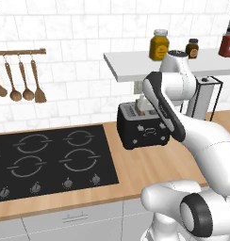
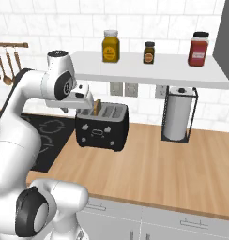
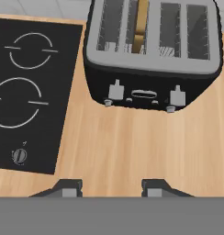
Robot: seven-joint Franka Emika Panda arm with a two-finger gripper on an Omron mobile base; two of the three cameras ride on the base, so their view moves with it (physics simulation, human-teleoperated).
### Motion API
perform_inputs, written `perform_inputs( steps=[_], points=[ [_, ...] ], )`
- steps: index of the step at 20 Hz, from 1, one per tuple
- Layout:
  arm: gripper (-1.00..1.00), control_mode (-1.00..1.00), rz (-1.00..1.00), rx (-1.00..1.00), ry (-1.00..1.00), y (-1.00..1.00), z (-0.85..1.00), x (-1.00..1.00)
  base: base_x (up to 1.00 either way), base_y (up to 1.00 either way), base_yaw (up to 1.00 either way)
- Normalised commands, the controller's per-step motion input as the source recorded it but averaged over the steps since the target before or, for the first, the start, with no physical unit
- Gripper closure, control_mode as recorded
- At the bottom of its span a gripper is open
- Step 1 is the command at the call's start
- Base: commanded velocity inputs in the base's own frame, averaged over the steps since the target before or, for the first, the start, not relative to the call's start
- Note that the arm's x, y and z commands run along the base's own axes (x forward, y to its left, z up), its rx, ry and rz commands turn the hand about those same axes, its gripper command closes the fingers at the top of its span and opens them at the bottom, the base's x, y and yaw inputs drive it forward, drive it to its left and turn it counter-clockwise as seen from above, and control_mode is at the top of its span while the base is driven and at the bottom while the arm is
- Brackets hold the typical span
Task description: Start the toaster. Once the lever pops up, take the bread to the plate on the dining counter.
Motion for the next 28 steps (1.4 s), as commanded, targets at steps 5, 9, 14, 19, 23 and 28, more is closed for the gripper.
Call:
perform_inputs(
  steps=[5,9,14,19,23,28],
  points=[
    [-1.0,-1.0,0.0,0.0,0.0,0.0,-0.16,0.02,0.0,0.0,0.0],
    [-1.0,-1.0,0.0,0.0,0.0,0.0,-0.41,0.17,0.0,0.0,0.0],
    [-1.0,-1.0,0.0,0.02,0.0,0.0,-0.52,0.3,0.0,0.0,0.0],
    [-1.0,-1.0,0.0,0.04,0.0,-0.21,-0.37,0.45,0.0,0.0,0.0],
    [-1.0,-1.0,0.0,0.03,0.0,-0.26,-0.3,0.6,0.0,0.0,0.0],
    [-1.0,-1.0,-0.04,0.01,0.0,-0.07,-0.36,0.48,0.0,0.0,0.0]
  ],
)
